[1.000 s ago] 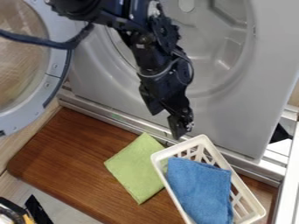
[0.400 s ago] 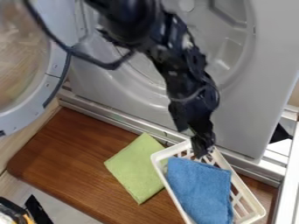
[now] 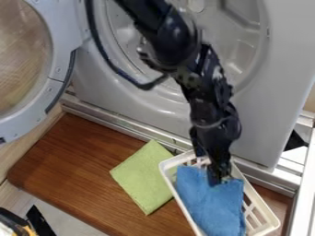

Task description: Picked the blue cloth out from the white basket and place it on the table

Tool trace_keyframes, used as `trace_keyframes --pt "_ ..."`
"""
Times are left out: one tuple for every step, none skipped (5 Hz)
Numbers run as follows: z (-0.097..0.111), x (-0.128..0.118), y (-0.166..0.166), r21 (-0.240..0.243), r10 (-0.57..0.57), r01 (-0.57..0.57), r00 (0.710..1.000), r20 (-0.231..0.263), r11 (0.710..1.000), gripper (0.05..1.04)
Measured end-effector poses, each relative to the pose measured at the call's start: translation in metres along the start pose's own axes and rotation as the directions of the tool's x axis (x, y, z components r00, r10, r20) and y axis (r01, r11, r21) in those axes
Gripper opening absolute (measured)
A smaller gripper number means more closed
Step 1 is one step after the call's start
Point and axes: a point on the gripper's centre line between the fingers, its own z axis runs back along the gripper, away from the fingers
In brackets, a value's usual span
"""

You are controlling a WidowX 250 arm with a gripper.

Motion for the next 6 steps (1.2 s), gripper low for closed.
trace_keyframes --pt "-0.006 -0.006 -0.015 -0.022 -0.015 0.015 1.000 -0.013 1.000 1.000" --pt "-0.021 -0.012 -0.023 -0.063 -0.001 -0.001 1.000 -0.029 0.998 0.982" --pt "-0.034 -0.016 -0.024 -0.053 -0.010 0.008 0.999 -0.049 0.999 0.876" --pt "-0.042 -0.012 -0.020 -0.016 0.001 -0.002 0.998 -0.063 1.000 0.571" --pt "-0.044 -0.011 -0.018 -0.006 0.008 -0.008 0.997 -0.072 1.000 0.288" --pt "-0.044 -0.012 -0.018 -0.004 0.012 -0.012 0.997 -0.075 1.000 0.108"
